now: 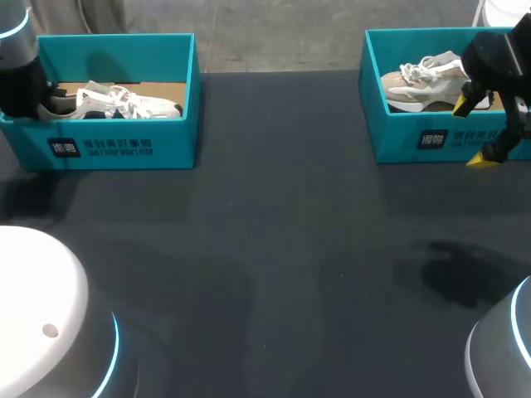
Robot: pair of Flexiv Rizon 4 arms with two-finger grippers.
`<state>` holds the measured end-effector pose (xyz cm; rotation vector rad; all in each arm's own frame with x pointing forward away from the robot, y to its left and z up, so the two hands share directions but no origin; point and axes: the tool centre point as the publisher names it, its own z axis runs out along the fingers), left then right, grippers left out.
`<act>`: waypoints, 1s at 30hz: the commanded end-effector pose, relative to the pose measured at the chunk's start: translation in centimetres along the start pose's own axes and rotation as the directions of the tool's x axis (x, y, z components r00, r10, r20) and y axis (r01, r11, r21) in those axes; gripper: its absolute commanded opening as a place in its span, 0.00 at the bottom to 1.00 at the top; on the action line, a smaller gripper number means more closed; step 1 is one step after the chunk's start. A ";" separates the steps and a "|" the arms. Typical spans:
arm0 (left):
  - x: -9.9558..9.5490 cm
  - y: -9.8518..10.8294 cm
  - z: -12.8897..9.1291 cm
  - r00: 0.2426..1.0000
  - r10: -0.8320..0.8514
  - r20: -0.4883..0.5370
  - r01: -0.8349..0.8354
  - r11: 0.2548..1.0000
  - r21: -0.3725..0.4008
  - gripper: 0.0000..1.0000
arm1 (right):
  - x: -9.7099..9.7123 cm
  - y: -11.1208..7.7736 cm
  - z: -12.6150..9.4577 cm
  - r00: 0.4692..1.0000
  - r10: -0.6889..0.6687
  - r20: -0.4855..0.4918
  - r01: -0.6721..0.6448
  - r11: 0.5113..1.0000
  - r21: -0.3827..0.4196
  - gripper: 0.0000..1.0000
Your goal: Take the shoe out of the shoebox, open the shoe tongue, remove and reinsert the insole, then place the shoe into the shoebox
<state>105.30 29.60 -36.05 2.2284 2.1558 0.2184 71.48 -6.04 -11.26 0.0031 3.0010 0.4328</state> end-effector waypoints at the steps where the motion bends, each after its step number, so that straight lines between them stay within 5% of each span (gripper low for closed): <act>1: -0.1 0.3 0.4 1.000 0.001 -0.003 -0.001 1.000 0.009 0.00 | -0.2 0.1 0.0 1.000 0.001 -0.005 -0.001 1.000 0.004 1.00; 30: 0.0 -0.1 2.6 1.000 0.027 -0.009 -0.027 0.997 0.077 0.00 | -0.2 0.1 0.0 1.000 0.001 -0.005 -0.001 1.000 0.004 1.00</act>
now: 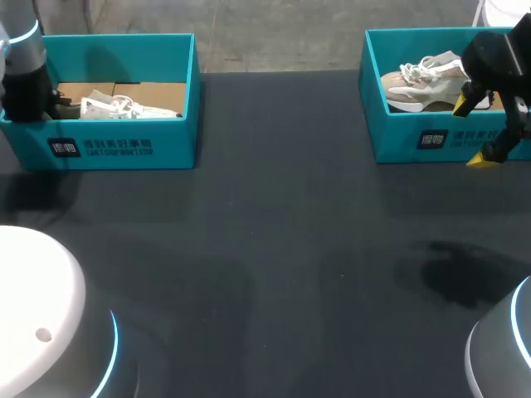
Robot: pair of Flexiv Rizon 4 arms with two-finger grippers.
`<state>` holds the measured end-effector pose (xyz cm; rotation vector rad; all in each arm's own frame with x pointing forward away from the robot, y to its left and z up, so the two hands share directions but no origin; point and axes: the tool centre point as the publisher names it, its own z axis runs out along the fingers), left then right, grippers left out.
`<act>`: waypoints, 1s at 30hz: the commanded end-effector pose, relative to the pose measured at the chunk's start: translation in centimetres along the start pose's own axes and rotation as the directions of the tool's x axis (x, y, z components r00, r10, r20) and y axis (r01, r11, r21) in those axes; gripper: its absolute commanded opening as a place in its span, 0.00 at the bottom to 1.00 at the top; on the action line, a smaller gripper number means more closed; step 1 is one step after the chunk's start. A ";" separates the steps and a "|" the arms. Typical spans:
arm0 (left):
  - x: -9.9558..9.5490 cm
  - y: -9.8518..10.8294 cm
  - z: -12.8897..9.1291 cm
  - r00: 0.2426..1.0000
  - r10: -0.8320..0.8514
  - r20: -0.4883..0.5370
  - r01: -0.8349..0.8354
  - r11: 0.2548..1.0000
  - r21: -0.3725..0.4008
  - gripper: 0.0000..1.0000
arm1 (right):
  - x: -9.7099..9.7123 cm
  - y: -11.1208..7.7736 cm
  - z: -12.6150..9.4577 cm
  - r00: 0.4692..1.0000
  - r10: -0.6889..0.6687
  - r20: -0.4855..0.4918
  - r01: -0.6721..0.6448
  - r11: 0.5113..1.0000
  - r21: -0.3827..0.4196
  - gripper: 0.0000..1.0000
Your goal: Take the shoe out of the shoebox, open the shoe tongue, remove and reinsert the insole, then place the shoe into the shoebox
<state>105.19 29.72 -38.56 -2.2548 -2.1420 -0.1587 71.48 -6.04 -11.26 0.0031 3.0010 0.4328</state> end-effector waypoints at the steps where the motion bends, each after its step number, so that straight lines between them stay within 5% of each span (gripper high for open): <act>1: 0.1 0.4 0.1 1.000 0.007 0.004 -0.007 1.000 0.007 0.00 | -0.2 0.1 0.0 1.000 0.001 -0.005 -0.001 1.000 0.004 1.00; 2: 0.0 0.3 -0.1 1.000 0.013 0.006 -0.013 1.000 0.005 0.00 | -0.2 0.1 0.0 1.000 0.001 -0.005 -0.001 1.000 0.004 1.00; 4: -0.1 0.3 -0.2 1.000 0.020 0.005 -0.020 1.000 0.002 0.22 | -0.2 0.1 0.0 1.000 0.001 -0.005 -0.001 1.000 0.004 1.00; 7: -0.3 0.3 -0.4 1.000 0.028 0.006 -0.028 1.000 -0.002 0.39 | -0.2 0.1 0.0 1.000 0.001 -0.005 -0.001 1.000 0.004 1.00; 14: -0.3 0.1 -0.8 0.999 0.032 0.012 -0.031 0.999 -0.005 0.46 | -0.2 0.1 0.0 1.000 0.001 -0.005 -0.001 1.000 0.004 1.00; 16: -0.3 0.1 -1.0 0.999 0.032 0.014 -0.032 0.999 -0.006 0.69 | -0.2 0.1 0.0 1.000 0.001 -0.005 -0.001 1.000 0.004 1.00; 30: -0.8 0.9 -4.8 0.998 0.025 0.055 -0.023 0.999 -0.044 0.70 | -0.2 0.1 0.0 1.000 0.001 -0.005 -0.001 1.000 0.004 1.00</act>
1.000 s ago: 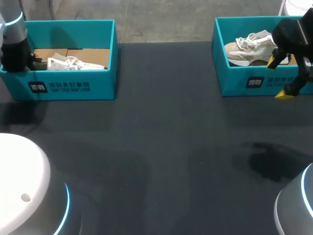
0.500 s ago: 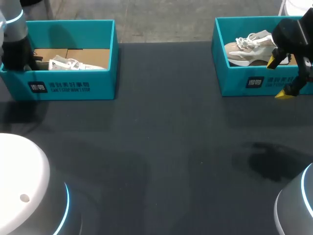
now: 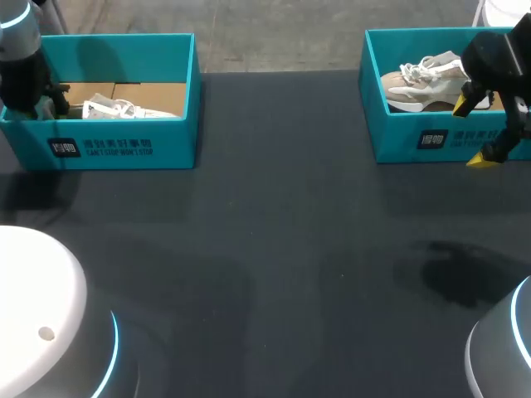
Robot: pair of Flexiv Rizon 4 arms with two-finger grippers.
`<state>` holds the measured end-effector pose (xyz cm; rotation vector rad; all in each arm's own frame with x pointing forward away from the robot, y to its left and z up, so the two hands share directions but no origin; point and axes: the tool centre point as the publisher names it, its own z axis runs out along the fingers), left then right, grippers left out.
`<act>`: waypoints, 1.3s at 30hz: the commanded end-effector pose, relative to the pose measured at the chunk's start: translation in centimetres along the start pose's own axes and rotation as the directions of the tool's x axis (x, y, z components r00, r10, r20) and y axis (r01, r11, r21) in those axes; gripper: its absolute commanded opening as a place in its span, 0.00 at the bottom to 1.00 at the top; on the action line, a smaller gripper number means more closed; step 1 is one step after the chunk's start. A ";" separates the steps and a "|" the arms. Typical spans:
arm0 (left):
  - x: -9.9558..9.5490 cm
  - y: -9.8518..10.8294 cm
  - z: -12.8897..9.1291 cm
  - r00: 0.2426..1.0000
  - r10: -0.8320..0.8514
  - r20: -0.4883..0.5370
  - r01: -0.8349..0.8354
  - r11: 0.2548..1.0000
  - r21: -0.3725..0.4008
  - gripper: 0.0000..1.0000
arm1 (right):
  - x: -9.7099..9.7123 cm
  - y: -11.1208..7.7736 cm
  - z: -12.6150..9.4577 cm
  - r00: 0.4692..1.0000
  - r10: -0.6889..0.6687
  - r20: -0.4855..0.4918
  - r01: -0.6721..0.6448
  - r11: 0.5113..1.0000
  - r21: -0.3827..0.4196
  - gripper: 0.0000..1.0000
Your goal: Take the shoe out of the shoebox, open the shoe tongue, remove and reinsert the insole, then place the shoe into the shoebox
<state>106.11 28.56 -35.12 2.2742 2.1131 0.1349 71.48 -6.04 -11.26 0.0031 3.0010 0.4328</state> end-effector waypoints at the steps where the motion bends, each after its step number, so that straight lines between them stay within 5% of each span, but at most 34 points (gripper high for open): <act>1: -0.1 -0.1 -1.7 1.000 0.006 0.001 -0.006 1.000 -0.020 0.73 | -0.2 0.1 0.0 1.000 0.001 -0.005 -0.001 1.000 0.004 1.00; 17: 0.6 0.2 -6.8 1.000 -0.013 0.028 0.015 0.996 -0.094 0.81 | -0.2 0.1 0.0 1.000 0.001 -0.005 -0.001 1.000 0.004 1.00; 21: 0.8 -0.4 -8.1 0.998 -0.048 0.040 0.051 0.996 -0.071 1.00 | -0.2 0.1 0.0 1.000 0.001 -0.005 -0.001 1.000 0.004 1.00; 39: 1.5 -3.4 -10.5 0.993 -0.079 0.085 0.077 0.997 0.028 1.00 | -0.2 0.1 0.0 1.000 0.001 -0.005 -0.001 1.000 0.004 1.00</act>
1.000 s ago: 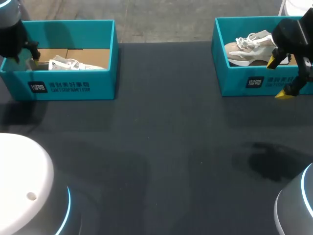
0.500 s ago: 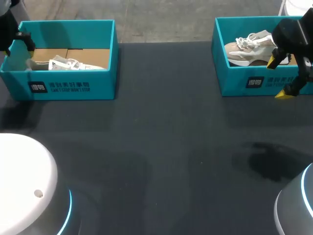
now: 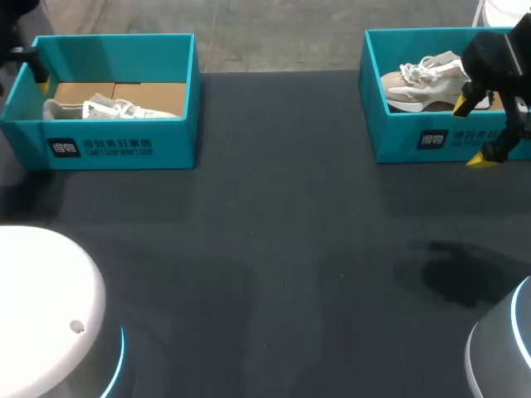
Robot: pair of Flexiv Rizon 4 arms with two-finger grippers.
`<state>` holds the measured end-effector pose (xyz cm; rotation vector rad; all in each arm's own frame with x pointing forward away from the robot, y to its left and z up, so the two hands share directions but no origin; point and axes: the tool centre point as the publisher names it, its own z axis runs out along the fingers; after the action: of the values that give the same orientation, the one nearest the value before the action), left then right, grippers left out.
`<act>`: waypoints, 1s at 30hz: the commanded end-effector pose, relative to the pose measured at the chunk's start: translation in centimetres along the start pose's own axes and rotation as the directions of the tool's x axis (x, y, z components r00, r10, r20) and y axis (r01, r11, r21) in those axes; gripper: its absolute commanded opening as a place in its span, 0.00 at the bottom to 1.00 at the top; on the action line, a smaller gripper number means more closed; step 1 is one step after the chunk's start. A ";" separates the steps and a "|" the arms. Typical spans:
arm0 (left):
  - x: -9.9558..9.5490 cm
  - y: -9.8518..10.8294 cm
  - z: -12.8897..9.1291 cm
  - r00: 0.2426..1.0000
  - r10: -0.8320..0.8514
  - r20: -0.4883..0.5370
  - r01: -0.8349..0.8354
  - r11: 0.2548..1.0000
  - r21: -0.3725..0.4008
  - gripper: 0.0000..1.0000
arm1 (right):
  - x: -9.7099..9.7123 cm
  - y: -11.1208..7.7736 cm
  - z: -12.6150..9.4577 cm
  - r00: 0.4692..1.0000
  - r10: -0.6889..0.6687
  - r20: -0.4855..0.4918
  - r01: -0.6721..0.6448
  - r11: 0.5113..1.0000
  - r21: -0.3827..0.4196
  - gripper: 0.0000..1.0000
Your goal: Take the shoe out of the shoebox, open the shoe tongue, remove and reinsert the insole, then place the shoe into the shoebox
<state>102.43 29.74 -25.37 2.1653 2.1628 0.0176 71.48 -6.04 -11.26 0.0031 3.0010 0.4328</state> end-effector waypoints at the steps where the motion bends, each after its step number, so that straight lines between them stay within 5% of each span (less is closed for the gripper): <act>1: 0.2 -0.7 -0.6 1.000 -0.005 0.010 0.005 1.000 0.016 1.00 | -0.2 0.1 0.0 1.000 0.001 -0.005 -0.001 1.000 0.004 1.00; 6: 0.3 -1.1 -0.8 1.000 -0.021 0.018 0.020 0.999 0.044 1.00 | -0.7 -0.1 0.1 1.000 0.011 -0.002 -0.011 1.000 0.003 1.00; 18: 0.3 -1.1 -0.8 1.000 -0.021 0.018 0.020 0.999 0.044 1.00 | -8.4 -2.8 0.0 0.948 0.315 0.037 -0.317 0.945 0.078 1.00; 22: 0.3 -1.1 -0.8 1.000 -0.021 0.018 0.020 0.999 0.044 1.00 | -10.9 -4.4 0.0 0.877 0.474 0.079 -0.480 0.874 0.080 1.00; 30: 0.3 -1.1 -0.8 1.000 -0.021 0.018 0.020 0.999 0.044 1.00 | -16.0 -6.5 0.7 0.683 0.710 0.169 -0.712 0.699 -0.059 1.00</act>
<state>101.30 30.05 -24.66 2.1555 2.1962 -0.0523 85.38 -12.12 -11.52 0.9758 2.7812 0.3707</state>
